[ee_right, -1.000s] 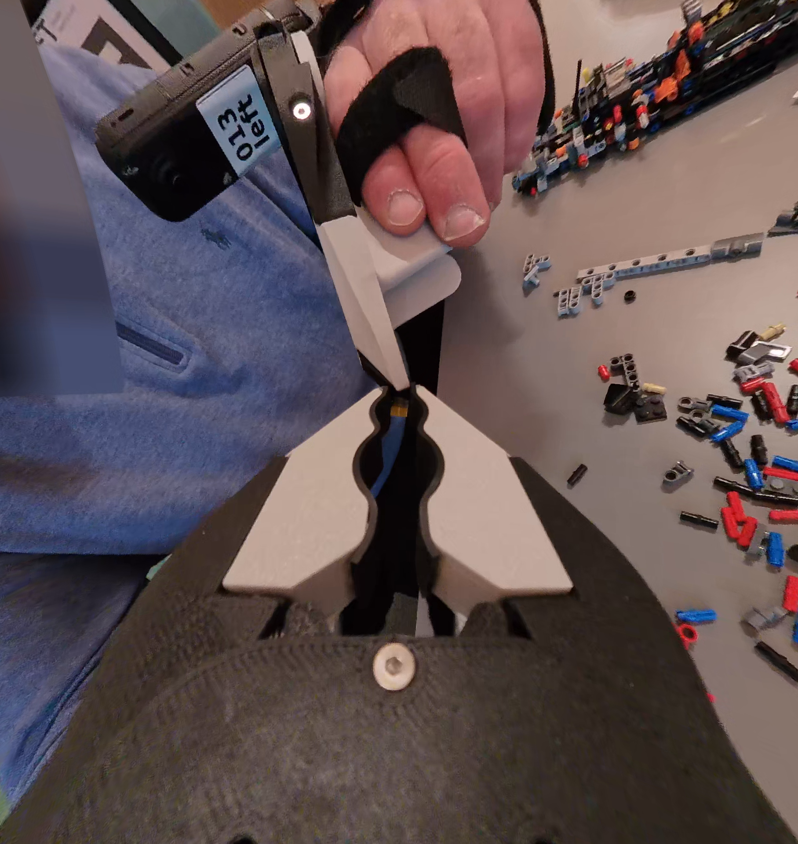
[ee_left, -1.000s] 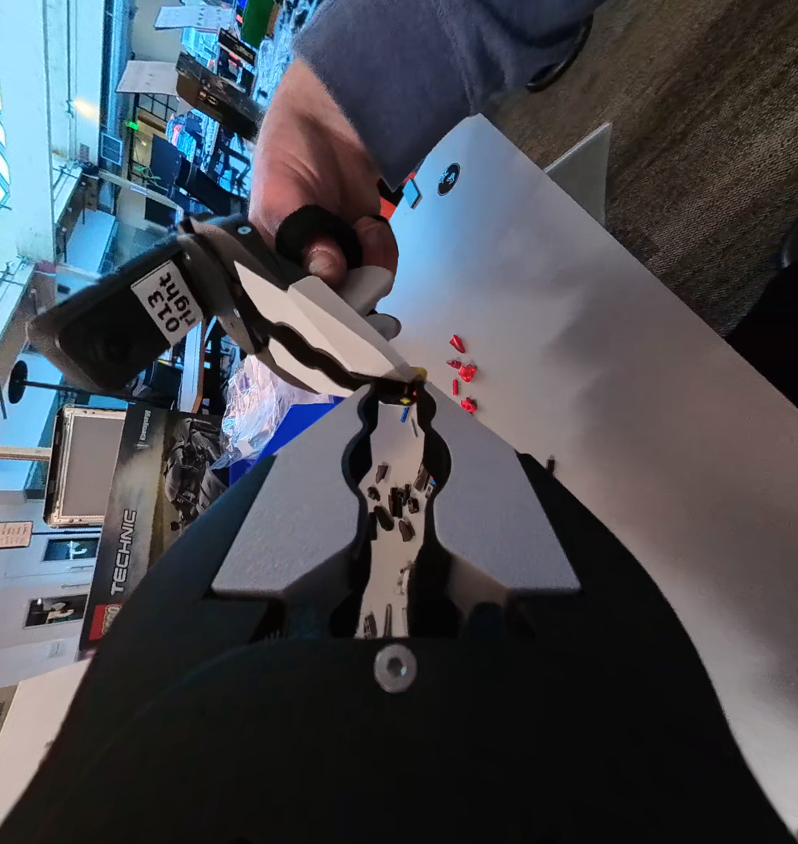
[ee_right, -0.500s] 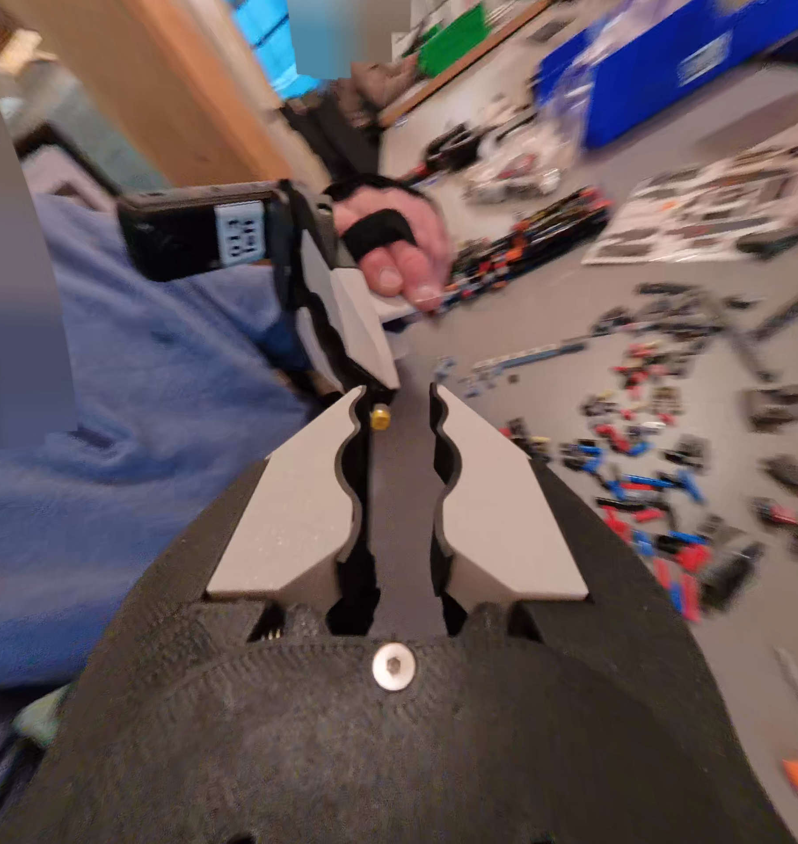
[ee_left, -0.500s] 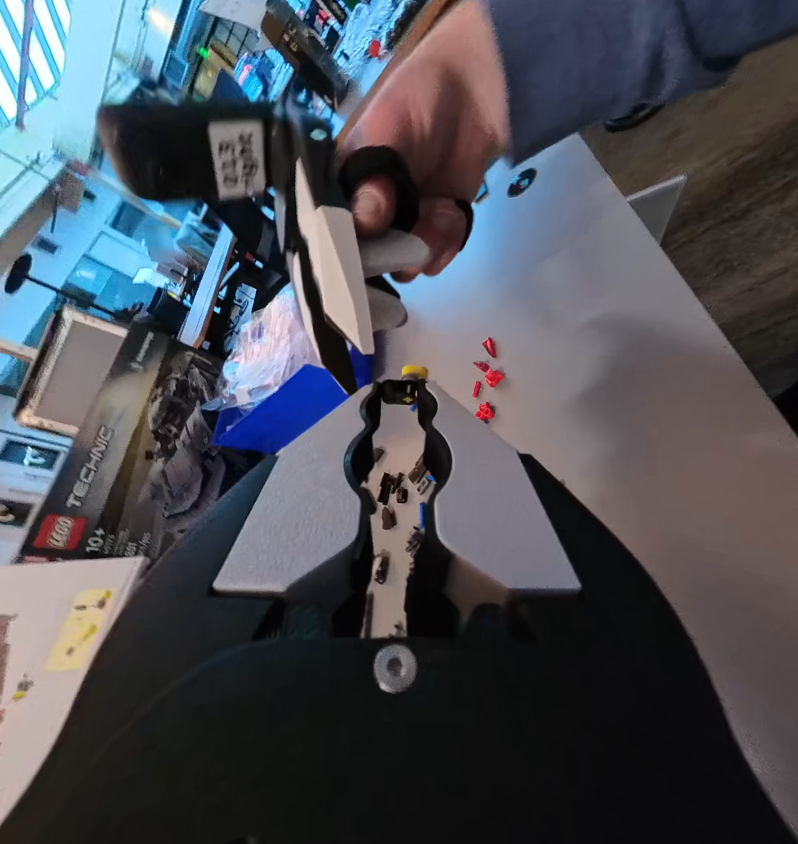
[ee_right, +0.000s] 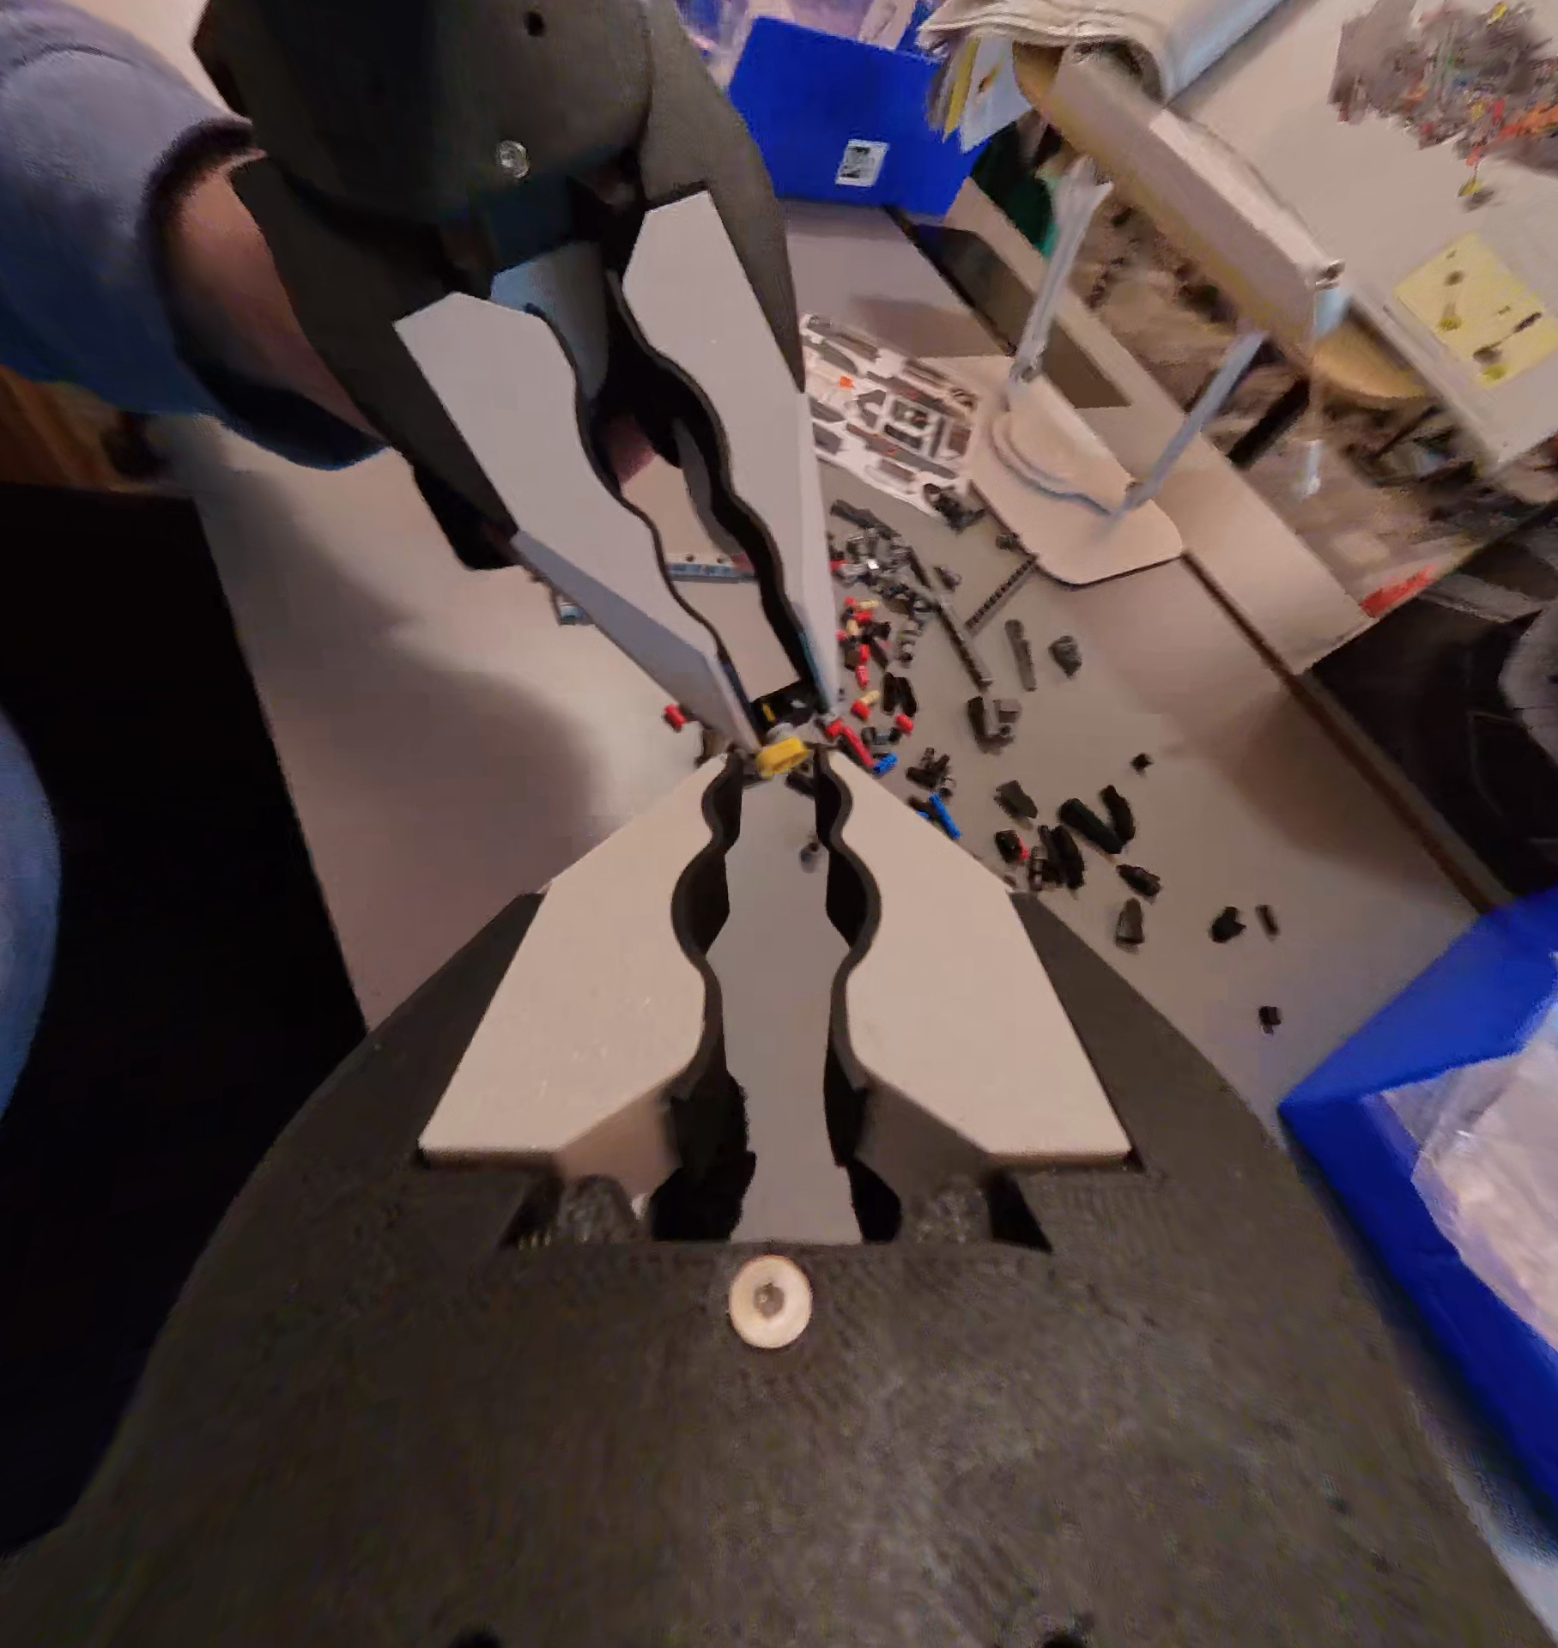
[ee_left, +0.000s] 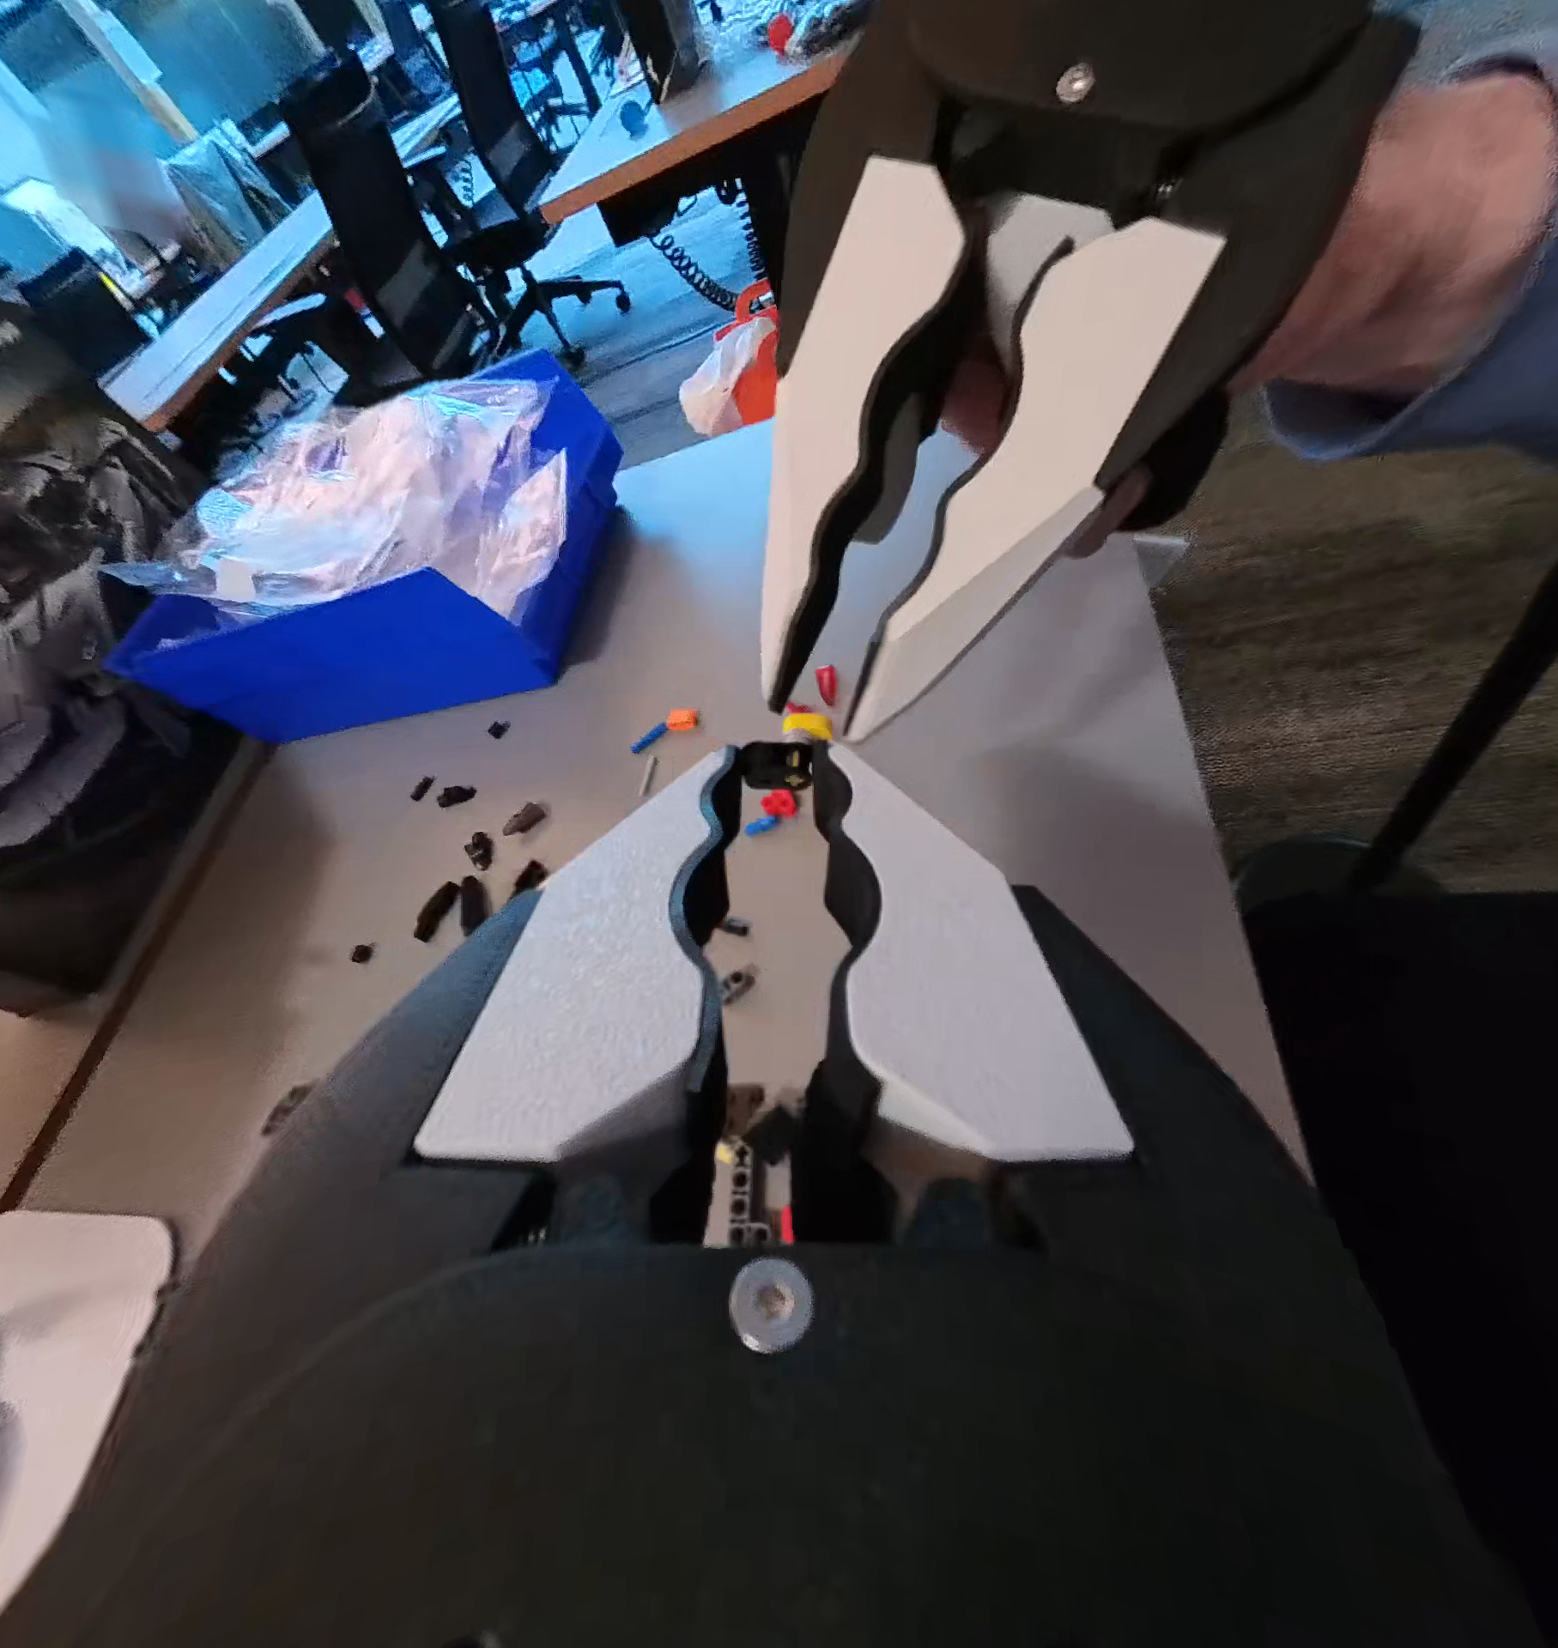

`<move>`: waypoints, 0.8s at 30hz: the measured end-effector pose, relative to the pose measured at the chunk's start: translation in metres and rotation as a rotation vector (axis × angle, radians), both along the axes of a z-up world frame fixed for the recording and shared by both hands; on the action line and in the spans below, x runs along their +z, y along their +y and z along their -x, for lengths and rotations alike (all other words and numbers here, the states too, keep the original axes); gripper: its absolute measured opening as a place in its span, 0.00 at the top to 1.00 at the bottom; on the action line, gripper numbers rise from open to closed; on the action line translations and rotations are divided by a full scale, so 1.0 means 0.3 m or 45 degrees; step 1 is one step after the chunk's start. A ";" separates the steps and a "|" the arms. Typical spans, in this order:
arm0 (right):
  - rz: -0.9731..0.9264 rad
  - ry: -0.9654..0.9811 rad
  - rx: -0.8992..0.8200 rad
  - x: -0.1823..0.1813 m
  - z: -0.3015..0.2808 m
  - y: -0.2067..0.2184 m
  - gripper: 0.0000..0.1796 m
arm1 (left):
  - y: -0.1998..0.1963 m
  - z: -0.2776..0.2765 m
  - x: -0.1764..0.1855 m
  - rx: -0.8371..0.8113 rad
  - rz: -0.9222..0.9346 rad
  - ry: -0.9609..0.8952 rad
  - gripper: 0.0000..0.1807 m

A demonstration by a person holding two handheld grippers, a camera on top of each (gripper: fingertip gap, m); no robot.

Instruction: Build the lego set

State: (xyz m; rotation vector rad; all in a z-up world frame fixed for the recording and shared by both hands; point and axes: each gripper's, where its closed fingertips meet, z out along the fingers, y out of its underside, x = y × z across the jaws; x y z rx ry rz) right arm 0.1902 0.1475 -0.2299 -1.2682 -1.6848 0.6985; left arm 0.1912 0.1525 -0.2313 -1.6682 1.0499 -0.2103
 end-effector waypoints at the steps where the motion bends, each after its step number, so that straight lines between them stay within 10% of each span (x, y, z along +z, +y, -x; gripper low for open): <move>1: -0.038 0.004 -0.020 -0.004 0.001 0.000 0.94 | 0.000 0.000 -0.005 0.018 0.005 -0.005 0.92; 14: -0.145 -0.026 -0.052 -0.017 0.016 0.000 0.95 | -0.005 0.008 -0.008 0.059 0.064 -0.093 0.93; 24: 0.113 -0.261 0.172 -0.284 0.024 -0.073 0.96 | -0.067 0.017 -0.287 0.165 0.398 -0.040 0.92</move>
